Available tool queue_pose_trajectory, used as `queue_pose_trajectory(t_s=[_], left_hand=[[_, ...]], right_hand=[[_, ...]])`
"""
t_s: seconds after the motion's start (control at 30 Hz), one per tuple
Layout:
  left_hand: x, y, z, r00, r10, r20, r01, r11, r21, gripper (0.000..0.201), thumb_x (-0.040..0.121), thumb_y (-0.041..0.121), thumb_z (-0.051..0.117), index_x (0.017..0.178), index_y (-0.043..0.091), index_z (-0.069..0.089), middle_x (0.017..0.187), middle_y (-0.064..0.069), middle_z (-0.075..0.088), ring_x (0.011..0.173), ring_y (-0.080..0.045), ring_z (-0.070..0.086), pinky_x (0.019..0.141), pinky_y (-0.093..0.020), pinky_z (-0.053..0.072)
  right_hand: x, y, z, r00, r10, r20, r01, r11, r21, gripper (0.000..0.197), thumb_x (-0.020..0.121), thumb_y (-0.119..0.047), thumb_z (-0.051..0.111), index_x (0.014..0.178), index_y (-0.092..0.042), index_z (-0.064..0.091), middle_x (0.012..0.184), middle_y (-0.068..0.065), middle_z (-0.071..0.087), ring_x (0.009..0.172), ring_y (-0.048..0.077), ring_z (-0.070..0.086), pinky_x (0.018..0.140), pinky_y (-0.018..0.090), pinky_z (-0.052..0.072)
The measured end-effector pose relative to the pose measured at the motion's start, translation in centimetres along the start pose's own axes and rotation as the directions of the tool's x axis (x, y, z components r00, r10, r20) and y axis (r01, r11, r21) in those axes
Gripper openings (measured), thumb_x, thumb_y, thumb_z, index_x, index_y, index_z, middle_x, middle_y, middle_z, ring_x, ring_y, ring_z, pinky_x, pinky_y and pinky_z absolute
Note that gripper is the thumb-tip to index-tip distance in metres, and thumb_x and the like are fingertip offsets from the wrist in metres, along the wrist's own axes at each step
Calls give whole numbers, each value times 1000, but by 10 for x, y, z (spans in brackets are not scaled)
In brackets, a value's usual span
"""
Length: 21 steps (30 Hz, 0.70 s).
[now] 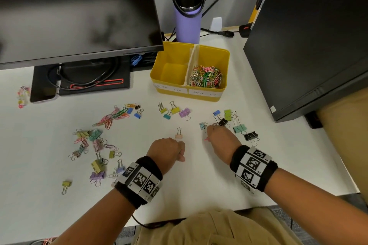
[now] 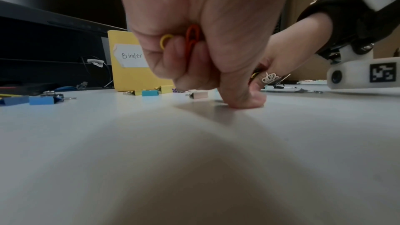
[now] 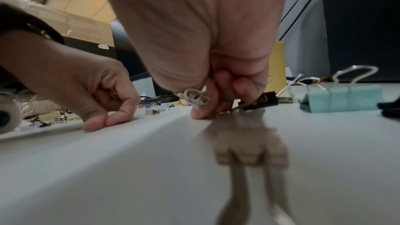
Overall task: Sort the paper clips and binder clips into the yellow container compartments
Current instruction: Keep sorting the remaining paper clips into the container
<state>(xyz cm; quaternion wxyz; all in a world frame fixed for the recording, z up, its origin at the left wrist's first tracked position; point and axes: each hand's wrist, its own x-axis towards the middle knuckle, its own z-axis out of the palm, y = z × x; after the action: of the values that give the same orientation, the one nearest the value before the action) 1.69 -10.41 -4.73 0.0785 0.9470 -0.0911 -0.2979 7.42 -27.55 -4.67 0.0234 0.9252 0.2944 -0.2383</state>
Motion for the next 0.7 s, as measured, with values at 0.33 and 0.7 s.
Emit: queue_pose_trajectory(t_s=[0.33,0.7], left_hand=[[0,15,-26,996,4,90,29,929,-368,20,100,20,34,102,4,46,103,-16,64,93,-26,62,76,-30,44],[110,41,-168,959,-248,-138,-38,371,-928,39,100,19,30,62,19,35,61,0,37,48,-8,39,40,-14,34]], right_hand=[[-12,3,-19,999,-50,15,46,980,192,25,82,6,44,105,-5,46,103,17,58,89,29,56,58,27,32],[77,52,-139,903,404,-148,-179,666,724,25,91,-9,43,67,-11,42,69,6,45,80,24,45,68,29,32]])
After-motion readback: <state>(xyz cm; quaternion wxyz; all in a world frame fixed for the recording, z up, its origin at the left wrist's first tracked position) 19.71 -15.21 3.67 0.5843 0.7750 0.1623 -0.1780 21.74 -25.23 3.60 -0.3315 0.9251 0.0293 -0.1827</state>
